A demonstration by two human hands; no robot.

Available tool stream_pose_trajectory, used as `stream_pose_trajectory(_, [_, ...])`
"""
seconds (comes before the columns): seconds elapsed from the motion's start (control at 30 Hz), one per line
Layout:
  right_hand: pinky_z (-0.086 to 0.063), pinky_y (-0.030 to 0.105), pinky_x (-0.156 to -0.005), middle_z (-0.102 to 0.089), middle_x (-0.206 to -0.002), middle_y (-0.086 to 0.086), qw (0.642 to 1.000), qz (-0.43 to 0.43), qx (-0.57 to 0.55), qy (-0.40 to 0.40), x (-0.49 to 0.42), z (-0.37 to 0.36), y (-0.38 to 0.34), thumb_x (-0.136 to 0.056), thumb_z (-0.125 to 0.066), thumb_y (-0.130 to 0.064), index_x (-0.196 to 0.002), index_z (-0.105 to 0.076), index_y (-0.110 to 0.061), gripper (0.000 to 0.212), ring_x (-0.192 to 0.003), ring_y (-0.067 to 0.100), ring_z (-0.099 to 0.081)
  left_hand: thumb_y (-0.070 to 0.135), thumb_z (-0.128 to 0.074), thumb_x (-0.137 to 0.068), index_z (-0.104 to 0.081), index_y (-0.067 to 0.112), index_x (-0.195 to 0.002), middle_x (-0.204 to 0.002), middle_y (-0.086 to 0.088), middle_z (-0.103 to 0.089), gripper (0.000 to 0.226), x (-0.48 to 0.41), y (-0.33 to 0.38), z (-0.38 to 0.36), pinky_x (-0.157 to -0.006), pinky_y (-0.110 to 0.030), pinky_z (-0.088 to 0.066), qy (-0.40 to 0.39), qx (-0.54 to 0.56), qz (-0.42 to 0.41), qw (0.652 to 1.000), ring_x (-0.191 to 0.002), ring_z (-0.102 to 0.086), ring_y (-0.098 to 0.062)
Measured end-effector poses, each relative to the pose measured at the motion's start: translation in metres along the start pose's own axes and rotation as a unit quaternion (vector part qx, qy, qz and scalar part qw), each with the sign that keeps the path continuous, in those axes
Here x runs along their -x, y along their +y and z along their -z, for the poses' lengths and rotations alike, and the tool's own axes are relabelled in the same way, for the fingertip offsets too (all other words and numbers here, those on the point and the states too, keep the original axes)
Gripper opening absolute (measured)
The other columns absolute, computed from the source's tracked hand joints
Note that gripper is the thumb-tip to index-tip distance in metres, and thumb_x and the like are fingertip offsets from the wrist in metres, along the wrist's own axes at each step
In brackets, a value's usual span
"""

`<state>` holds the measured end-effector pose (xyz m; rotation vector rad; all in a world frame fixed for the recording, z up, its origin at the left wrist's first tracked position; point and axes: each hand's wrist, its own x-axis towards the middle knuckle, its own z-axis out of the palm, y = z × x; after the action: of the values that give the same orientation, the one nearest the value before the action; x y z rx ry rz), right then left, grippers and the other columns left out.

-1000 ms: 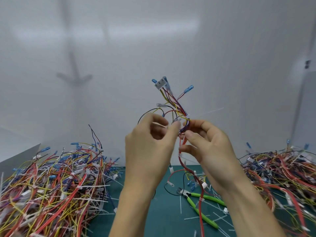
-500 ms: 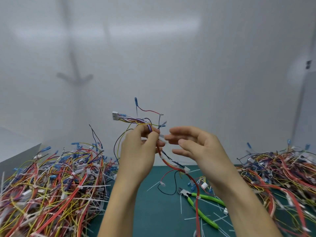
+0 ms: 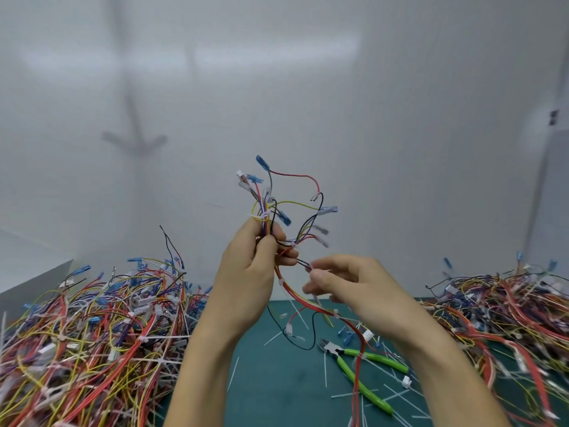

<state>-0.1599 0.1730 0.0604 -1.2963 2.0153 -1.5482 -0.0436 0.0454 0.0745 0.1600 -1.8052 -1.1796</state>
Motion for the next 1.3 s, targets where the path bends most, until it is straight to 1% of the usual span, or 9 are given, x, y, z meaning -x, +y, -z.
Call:
stream_pose_trajectory(0.2, [-0.05, 0.026, -0.087, -0.077, -0.083, -0.009, 0.997, 0.059, -0.007, 0.055, -0.001, -0.001, -0.001, -0.097, -0.061, -0.02, -0.089, -0.078, -0.025, 0.02, -0.087, 0.001, -0.07, 0.004, -0.039, -0.102, -0.059, 0.027, -0.11, -0.094, 0.011, -0.066, 0.032, 0.0, -0.001, 0.003, -0.077, -0.021, -0.055, 0.027, -0.038, -0.048, 0.998, -0.089, -0.067, -0.009])
stream_pose_trajectory(0.3, [-0.051, 0.026, -0.08, -0.077, -0.077, -0.007, 0.993, 0.068, -0.025, 0.096, -0.001, -0.002, -0.001, -0.096, -0.062, -0.019, -0.09, -0.076, -0.026, 0.017, -0.079, 0.001, -0.071, 0.005, -0.04, -0.102, -0.053, 0.025, -0.11, -0.091, 0.019, -0.061, 0.025, -0.002, -0.003, 0.003, -0.073, -0.032, -0.06, 0.043, -0.057, -0.046, 0.996, -0.082, -0.067, -0.008])
stream_pose_trajectory(0.4, [-0.055, 0.03, -0.079, -0.076, -0.074, -0.009, 0.987, 0.067, -0.017, 0.144, -0.001, -0.003, 0.001, -0.095, -0.065, -0.022, -0.088, -0.076, -0.027, 0.014, -0.075, 0.003, -0.071, 0.003, -0.04, -0.102, -0.051, 0.021, -0.113, -0.096, 0.011, -0.058, 0.023, -0.002, -0.006, 0.003, -0.071, -0.043, -0.06, 0.048, -0.072, -0.037, 0.996, -0.075, -0.07, -0.012])
stream_pose_trajectory(0.63, [-0.056, 0.027, -0.083, -0.076, -0.086, -0.017, 0.988, 0.055, 0.011, 0.147, -0.002, -0.006, 0.001, -0.09, -0.066, -0.034, -0.089, -0.075, -0.033, 0.009, -0.085, -0.002, -0.069, -0.005, -0.043, -0.1, -0.06, 0.029, -0.106, -0.102, 0.001, -0.063, 0.038, -0.001, -0.003, 0.004, -0.074, -0.043, -0.059, 0.017, -0.035, -0.038, 0.999, -0.073, -0.071, -0.017])
stream_pose_trajectory(0.77, [-0.055, 0.029, -0.086, -0.077, -0.087, -0.013, 0.99, 0.061, -0.044, 0.122, -0.002, -0.01, -0.003, -0.091, -0.068, -0.031, -0.091, -0.077, -0.027, 0.01, -0.086, 0.003, -0.072, -0.006, -0.049, -0.097, -0.064, 0.029, -0.099, -0.096, 0.003, -0.069, 0.038, -0.001, -0.003, 0.002, -0.079, -0.044, -0.059, 0.001, 0.001, -0.028, 1.0, -0.077, -0.072, -0.018])
stream_pose_trajectory(0.87, [-0.057, 0.031, -0.083, -0.077, -0.084, -0.008, 0.985, 0.068, -0.072, 0.139, -0.002, -0.012, -0.004, -0.09, -0.07, -0.03, -0.088, -0.079, -0.027, 0.009, -0.082, 0.009, -0.073, -0.006, -0.054, -0.095, -0.068, 0.028, -0.1, -0.094, 0.0, -0.072, 0.037, -0.001, -0.002, -0.001, -0.08, -0.04, -0.061, -0.007, 0.018, -0.023, 1.0, -0.083, -0.072, -0.018])
stream_pose_trajectory(1.07, [-0.053, 0.015, -0.058, -0.077, -0.075, -0.002, 0.97, 0.045, -0.17, 0.167, 0.002, -0.01, -0.01, -0.087, -0.073, -0.028, -0.074, -0.08, -0.027, 0.015, -0.065, 0.005, -0.066, -0.003, -0.06, -0.092, -0.073, 0.034, -0.1, -0.092, -0.005, -0.072, 0.041, 0.002, 0.0, -0.003, -0.076, -0.029, -0.059, -0.048, 0.086, -0.006, 0.995, -0.09, -0.067, -0.017])
stream_pose_trajectory(1.17, [-0.053, 0.015, -0.055, -0.075, -0.07, 0.0, 0.957, 0.035, -0.22, 0.186, 0.003, -0.009, -0.013, -0.083, -0.077, -0.028, -0.07, -0.08, -0.036, 0.016, -0.059, 0.004, -0.064, -0.002, -0.06, -0.092, -0.072, 0.028, -0.107, -0.093, -0.005, -0.072, 0.035, 0.003, 0.002, -0.004, -0.073, -0.028, -0.059, -0.067, 0.127, 0.016, 0.99, -0.09, -0.068, -0.015])
stream_pose_trajectory(1.3, [-0.051, 0.014, -0.055, -0.073, -0.067, -0.001, 0.951, 0.032, -0.239, 0.195, 0.004, -0.007, -0.016, -0.076, -0.081, -0.026, -0.07, -0.08, -0.031, 0.008, -0.06, 0.004, -0.064, 0.002, -0.062, -0.092, -0.07, 0.022, -0.111, -0.09, 0.002, -0.072, 0.029, 0.003, 0.001, -0.005, -0.072, -0.028, -0.06, -0.062, 0.128, 0.041, 0.989, -0.087, -0.068, -0.013])
